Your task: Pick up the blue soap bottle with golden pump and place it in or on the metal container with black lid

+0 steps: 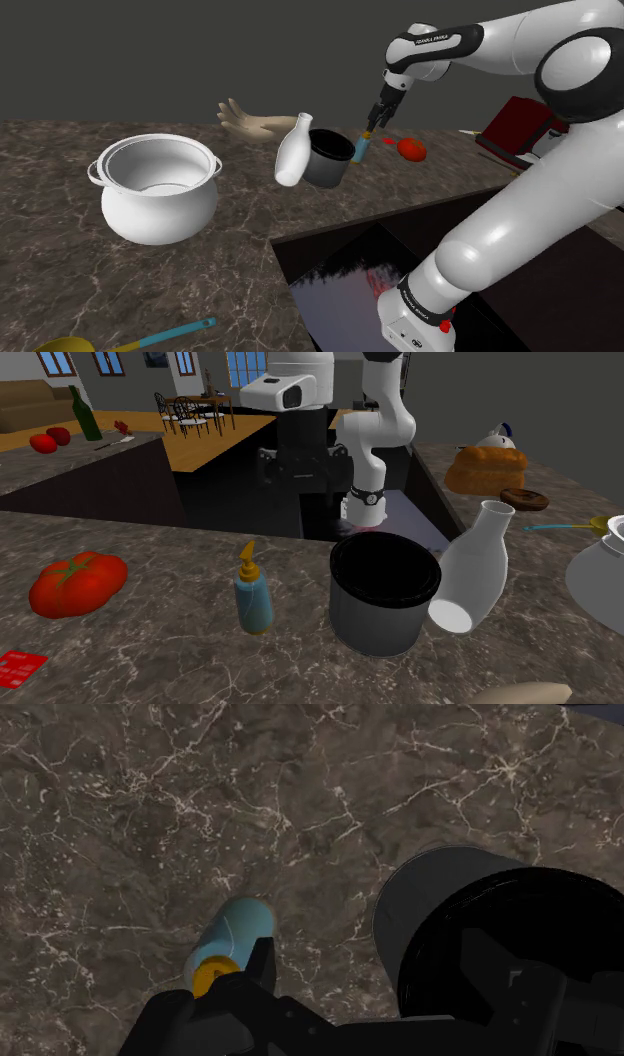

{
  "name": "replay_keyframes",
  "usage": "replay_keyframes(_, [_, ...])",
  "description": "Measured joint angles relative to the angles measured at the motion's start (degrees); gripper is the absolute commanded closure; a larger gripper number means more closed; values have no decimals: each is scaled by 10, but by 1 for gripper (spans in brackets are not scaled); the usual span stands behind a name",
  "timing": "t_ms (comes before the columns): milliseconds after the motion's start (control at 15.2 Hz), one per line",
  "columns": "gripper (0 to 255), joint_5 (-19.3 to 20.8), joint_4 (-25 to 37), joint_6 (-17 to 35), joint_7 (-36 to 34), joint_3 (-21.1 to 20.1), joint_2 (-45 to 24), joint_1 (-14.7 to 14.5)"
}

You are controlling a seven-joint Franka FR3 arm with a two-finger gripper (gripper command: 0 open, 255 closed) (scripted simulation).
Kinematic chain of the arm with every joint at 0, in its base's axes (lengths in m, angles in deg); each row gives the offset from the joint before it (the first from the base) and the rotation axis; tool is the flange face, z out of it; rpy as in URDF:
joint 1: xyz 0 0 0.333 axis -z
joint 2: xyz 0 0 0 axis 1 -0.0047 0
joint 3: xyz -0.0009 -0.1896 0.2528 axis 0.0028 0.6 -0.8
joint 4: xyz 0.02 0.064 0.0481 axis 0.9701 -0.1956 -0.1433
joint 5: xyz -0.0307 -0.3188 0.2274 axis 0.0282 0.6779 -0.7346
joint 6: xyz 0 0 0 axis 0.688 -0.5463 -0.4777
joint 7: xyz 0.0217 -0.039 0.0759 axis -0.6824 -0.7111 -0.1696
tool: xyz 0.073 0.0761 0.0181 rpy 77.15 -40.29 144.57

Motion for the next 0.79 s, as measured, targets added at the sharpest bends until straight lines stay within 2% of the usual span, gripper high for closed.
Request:
replay_keyframes(528, [0,-82,163,7,112,29,-170,43])
replay_keyframes(660, [0,-94,179,13,124,28,-194,51])
replay_keyframes(792, [0,-98,170,27,126,27,-200,52])
